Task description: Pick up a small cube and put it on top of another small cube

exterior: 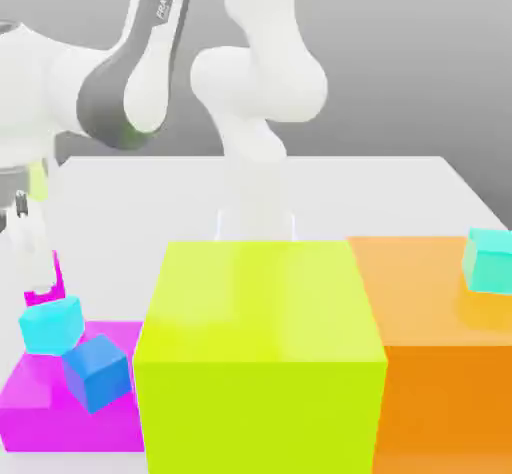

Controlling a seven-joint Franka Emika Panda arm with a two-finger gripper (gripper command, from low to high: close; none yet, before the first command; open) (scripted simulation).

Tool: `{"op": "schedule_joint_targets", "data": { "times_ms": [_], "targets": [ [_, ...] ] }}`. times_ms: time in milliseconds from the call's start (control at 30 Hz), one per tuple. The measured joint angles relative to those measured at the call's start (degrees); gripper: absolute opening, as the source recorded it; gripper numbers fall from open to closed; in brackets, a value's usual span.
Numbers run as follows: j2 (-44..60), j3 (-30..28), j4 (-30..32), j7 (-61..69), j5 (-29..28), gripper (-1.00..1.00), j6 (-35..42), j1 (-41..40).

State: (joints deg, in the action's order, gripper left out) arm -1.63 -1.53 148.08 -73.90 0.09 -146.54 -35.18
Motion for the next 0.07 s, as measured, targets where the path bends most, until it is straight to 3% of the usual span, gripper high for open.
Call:
{"op": "schedule_joint_targets", "data": {
  "times_ms": [67],
  "targets": [
    [0.0,0.0,0.0,0.0,0.0,1.0,0.0,0.0]
  ]
}}
